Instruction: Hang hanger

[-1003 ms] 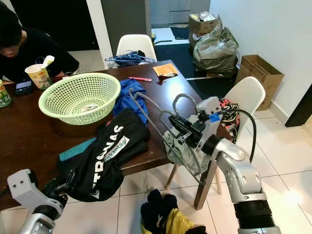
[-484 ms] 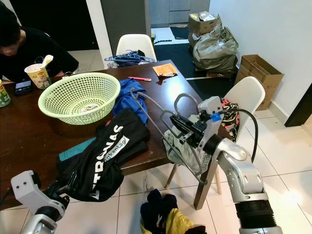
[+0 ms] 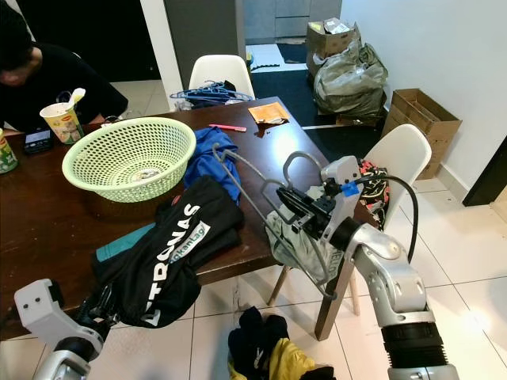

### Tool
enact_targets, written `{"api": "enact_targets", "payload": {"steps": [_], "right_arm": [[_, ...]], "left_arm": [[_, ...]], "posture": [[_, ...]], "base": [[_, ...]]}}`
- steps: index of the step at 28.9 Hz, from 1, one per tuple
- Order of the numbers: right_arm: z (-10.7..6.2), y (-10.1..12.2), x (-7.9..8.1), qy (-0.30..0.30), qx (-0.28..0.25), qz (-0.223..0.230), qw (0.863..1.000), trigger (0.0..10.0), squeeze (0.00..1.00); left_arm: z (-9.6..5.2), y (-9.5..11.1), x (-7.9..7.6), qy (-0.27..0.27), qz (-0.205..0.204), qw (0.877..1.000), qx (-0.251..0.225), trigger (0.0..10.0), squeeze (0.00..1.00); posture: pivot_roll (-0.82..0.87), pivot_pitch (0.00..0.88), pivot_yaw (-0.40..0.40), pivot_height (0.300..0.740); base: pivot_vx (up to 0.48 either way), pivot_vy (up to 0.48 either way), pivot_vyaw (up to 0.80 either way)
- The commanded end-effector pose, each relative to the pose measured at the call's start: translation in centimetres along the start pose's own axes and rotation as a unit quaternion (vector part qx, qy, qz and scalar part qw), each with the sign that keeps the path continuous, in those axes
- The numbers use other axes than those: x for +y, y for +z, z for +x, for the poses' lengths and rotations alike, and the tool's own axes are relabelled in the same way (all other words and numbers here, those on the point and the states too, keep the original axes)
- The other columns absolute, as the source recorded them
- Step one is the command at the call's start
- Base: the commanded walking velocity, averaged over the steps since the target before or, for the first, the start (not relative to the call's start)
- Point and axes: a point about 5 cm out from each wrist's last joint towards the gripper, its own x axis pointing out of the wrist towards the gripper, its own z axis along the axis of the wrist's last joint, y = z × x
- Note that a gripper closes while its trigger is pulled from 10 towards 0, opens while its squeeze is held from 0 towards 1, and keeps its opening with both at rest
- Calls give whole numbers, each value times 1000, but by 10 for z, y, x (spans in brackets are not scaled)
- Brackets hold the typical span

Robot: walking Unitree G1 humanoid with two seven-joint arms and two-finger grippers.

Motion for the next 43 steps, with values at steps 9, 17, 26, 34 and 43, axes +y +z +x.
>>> {"api": "enact_targets", "payload": {"steps": [9,17,26,34,43], "right_arm": [[5,4,1,6,-12,-2,1000,10000,0],[7,4,1,7,-15,-3,1000,10000,0],[14,8,3,9,-37,18,999,10000,0],[25,7,12,22,-45,25,998,10000,0],[38,15,5,-18,-81,61,995,10000,0]], "left_arm": [[4,20,6,-6,36,999,-29,0,0],[12,44,-4,-36,65,995,-63,0,0],[23,110,-67,-196,81,967,-144,0,0],[18,142,-127,-327,99,923,-176,0,0],[1,163,-163,-487,201,836,-156,0,0]], "posture": [[29,30,9,740],[31,16,11,740],[38,0,9,740],[45,0,5,740],[54,0,16,740]], "base": [[0,0,0],[0,0,0],[0,0,0],[0,0,0],[0,0,0]]}}
